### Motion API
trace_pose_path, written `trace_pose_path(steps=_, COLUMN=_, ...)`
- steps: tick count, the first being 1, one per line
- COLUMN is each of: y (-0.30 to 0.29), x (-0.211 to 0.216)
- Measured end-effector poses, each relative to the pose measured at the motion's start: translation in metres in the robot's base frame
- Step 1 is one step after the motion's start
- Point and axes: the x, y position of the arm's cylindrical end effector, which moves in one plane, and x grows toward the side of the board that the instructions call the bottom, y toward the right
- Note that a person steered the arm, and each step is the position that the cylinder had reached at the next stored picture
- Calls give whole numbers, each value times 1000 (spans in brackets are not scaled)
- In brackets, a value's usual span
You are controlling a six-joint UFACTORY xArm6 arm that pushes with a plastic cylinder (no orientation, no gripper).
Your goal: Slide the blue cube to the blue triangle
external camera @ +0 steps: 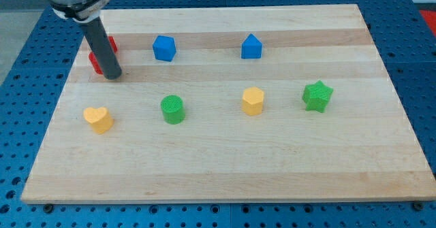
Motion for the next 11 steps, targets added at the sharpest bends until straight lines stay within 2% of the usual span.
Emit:
trace_pose_path(steps=1, y=18, x=-17)
trace_pose_path(steps=3, y=19, x=-73)
trace_pose_path(steps=4, y=58, x=-79)
trace_pose_path(steps=5, y=124, x=-79)
trace_pose_path(steps=6, y=143, x=-82)
trace_pose_path(steps=7, y=117, x=-83)
trace_pose_path(steps=9, y=107, x=-50)
trace_pose_path(steps=10, y=128, x=-44)
trace_pose_path(steps=11, y=185, x=-54)
